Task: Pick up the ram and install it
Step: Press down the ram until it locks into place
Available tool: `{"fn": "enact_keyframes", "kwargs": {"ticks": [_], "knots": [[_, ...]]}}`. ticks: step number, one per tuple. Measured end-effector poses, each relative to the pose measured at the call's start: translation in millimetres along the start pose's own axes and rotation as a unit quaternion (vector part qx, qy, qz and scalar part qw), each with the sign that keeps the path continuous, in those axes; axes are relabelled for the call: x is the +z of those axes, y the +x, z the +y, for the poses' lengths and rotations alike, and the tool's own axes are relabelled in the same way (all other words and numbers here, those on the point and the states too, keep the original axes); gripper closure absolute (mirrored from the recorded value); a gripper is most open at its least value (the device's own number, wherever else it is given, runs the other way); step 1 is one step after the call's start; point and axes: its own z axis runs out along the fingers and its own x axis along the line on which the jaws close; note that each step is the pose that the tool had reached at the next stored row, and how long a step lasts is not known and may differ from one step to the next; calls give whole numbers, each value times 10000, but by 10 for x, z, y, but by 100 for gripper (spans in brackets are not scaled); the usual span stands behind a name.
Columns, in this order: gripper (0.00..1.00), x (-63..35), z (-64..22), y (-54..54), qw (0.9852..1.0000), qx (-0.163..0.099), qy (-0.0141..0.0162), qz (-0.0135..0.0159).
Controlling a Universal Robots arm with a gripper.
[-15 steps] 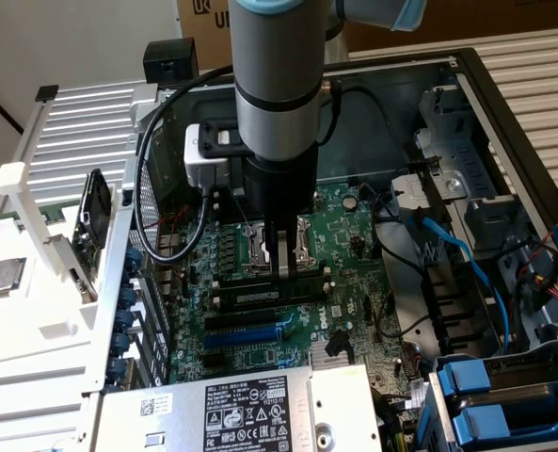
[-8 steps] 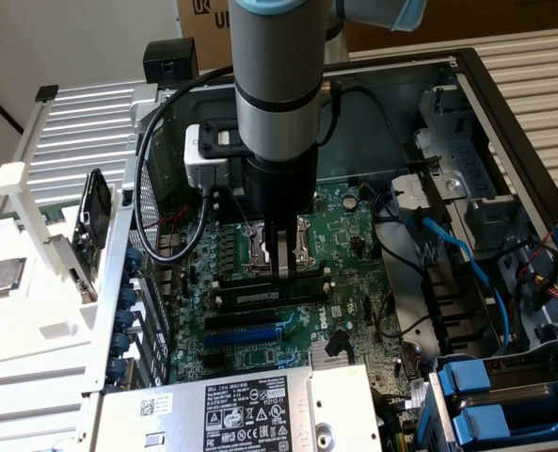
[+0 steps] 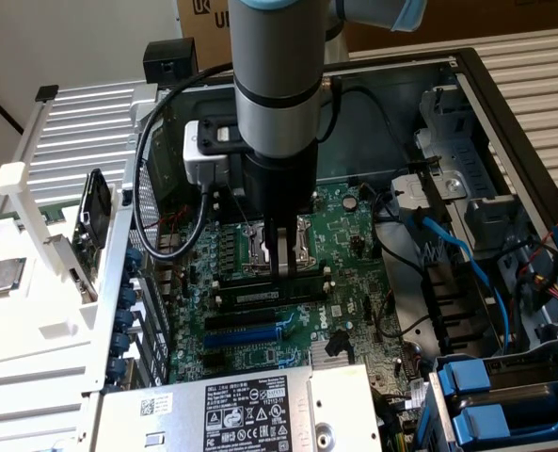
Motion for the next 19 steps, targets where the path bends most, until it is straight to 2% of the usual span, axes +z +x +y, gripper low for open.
{"fn": "enact_keyframes", "kwargs": {"ticks": [9, 19], "knots": [[89, -107, 5, -8, 10000, 1, -1, 2], [89, -132, 6, -10, 10000, 1, -2, 2]]}}
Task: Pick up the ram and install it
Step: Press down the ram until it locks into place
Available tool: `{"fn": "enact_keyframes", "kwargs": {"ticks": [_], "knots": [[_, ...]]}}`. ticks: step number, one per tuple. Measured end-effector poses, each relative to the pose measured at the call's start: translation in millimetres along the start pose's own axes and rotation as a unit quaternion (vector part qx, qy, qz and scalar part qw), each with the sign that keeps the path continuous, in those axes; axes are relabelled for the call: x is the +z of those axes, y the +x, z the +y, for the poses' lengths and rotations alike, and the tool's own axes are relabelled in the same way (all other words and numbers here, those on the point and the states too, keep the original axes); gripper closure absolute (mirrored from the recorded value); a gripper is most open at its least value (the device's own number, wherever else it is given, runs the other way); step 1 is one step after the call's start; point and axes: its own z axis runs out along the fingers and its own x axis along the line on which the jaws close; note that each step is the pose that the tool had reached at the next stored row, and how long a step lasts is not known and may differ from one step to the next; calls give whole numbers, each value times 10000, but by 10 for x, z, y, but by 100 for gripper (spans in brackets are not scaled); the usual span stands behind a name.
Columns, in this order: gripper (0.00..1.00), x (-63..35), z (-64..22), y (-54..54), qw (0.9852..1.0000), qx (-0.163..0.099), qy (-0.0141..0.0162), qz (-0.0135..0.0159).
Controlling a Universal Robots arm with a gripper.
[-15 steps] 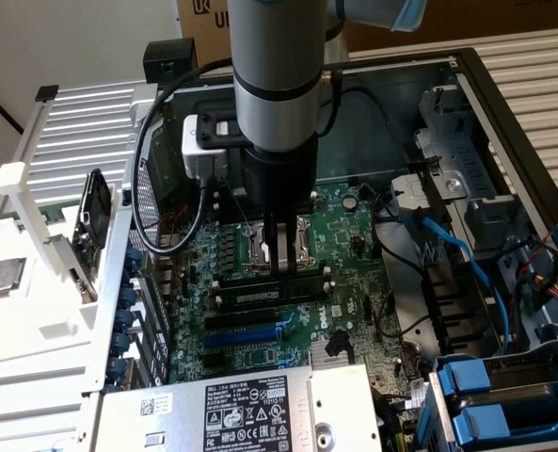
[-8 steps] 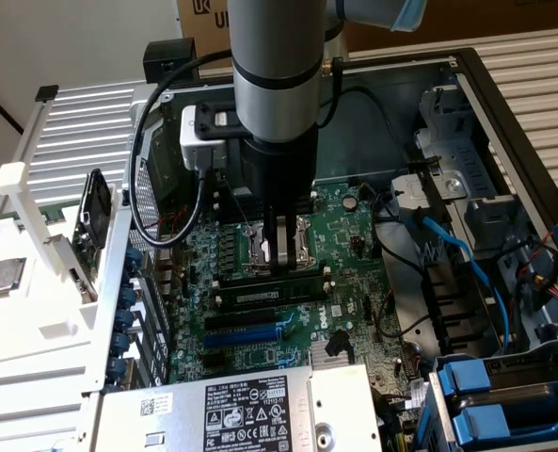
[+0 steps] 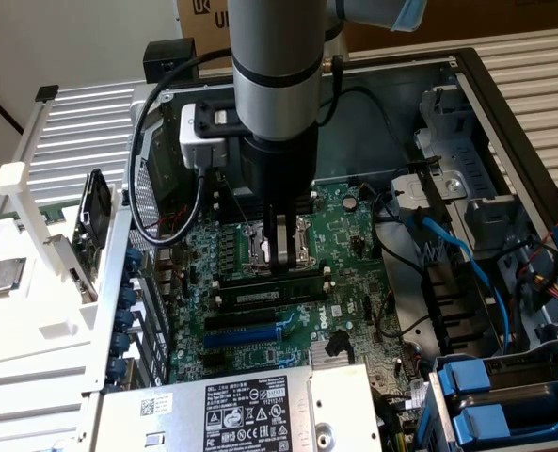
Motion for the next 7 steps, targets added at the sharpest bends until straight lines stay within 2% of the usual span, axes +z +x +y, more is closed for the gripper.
{"fn": "enact_keyframes", "kwargs": {"ticks": [7], "knots": [[89, -5, 0, 0, 10000, 0, 0, -1]]}}
